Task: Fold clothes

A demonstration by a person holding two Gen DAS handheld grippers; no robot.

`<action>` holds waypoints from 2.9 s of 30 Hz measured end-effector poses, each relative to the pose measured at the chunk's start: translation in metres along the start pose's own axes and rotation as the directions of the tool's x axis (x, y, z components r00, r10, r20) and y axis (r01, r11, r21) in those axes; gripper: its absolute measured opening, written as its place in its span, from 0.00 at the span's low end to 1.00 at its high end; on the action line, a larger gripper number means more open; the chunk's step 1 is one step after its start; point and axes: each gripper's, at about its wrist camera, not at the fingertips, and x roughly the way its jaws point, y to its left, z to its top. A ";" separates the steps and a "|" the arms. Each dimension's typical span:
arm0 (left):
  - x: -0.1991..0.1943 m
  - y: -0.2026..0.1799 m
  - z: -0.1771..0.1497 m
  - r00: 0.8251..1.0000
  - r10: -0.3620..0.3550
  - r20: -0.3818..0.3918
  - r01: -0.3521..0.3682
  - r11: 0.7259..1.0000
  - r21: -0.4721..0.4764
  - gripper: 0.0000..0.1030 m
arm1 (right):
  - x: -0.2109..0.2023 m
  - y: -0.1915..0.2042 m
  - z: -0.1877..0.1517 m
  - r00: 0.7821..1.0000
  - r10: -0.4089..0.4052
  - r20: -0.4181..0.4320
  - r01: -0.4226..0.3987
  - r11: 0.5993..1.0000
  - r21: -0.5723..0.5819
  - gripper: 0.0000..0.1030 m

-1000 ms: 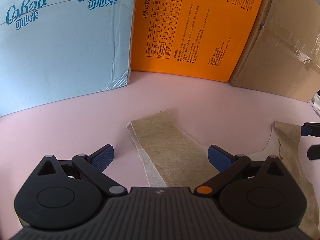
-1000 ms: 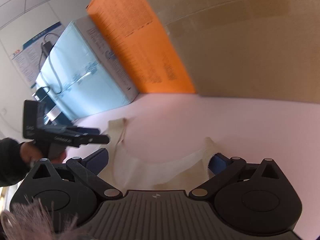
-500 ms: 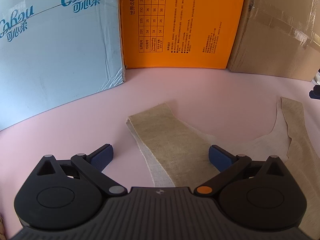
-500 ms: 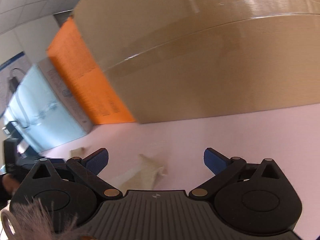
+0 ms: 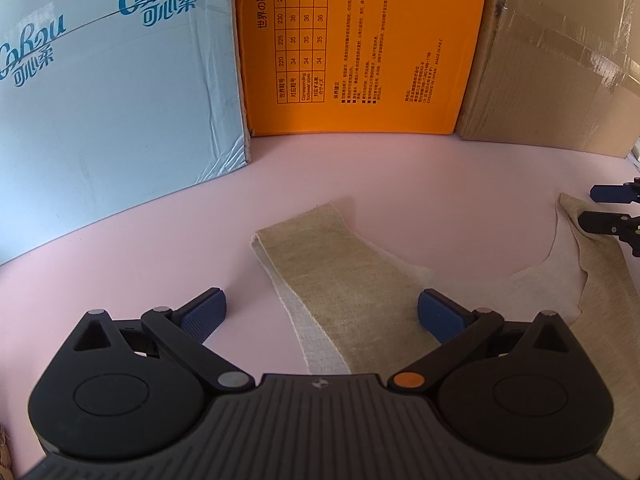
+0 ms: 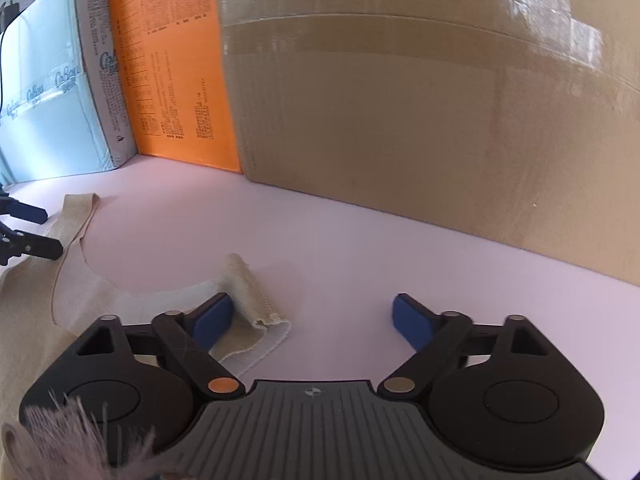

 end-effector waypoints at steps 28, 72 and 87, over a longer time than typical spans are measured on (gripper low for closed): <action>-0.018 0.031 0.027 0.989 -0.121 0.082 0.119 0.992 0.029 0.04 | -0.019 0.028 0.002 0.998 0.059 0.014 -0.057 0.992 -0.113 0.05; -0.231 0.008 -0.185 0.983 0.031 0.179 0.017 0.965 -0.260 0.05 | -0.042 0.096 0.001 0.942 0.298 -0.157 -0.324 0.928 -0.182 0.05; -0.301 0.011 -0.104 0.834 0.084 0.546 0.020 0.983 -0.181 0.05 | -0.244 0.165 -0.001 0.892 0.038 0.451 0.385 0.462 -0.799 0.04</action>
